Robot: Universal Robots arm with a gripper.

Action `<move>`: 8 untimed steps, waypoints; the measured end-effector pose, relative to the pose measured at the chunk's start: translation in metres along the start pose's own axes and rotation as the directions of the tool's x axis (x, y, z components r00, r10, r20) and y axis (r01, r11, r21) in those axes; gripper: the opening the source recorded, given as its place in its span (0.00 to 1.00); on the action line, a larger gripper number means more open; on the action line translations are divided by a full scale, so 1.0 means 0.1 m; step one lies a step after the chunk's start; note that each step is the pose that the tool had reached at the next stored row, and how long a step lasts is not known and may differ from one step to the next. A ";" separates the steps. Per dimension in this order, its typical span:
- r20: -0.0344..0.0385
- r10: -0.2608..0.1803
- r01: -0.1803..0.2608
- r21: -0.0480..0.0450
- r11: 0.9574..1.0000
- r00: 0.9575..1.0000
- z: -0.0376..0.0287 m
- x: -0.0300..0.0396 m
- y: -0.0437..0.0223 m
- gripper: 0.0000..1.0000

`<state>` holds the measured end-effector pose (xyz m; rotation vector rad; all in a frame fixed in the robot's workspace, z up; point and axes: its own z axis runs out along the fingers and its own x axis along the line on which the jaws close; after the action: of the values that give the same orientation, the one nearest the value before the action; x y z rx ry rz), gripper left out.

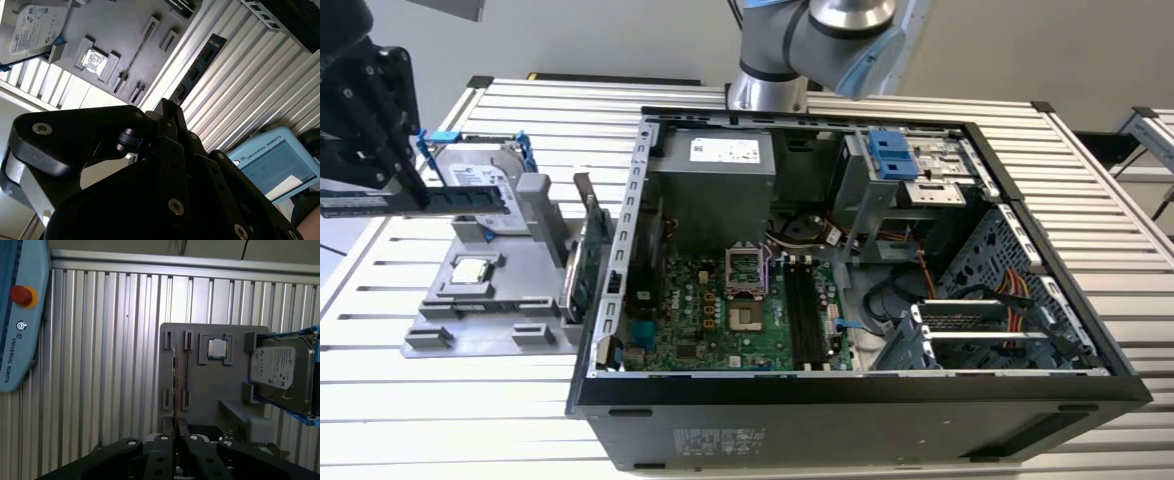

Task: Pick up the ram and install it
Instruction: 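Pick up the ram and move it above insertion slot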

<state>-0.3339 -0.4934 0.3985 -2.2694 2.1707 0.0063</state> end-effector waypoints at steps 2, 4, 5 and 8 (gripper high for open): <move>0.000 0.000 0.000 0.000 1.000 1.000 0.000 0.001 -0.021 0.00; 0.000 0.000 0.000 0.000 1.000 1.000 0.000 0.002 -0.042 0.00; 0.000 0.000 0.000 0.000 1.000 1.000 0.000 0.002 -0.052 0.00; 0.000 0.000 0.000 0.000 1.000 1.000 0.000 0.003 -0.079 0.00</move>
<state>-0.3260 -0.4934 0.3985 -2.2694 2.1707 0.0064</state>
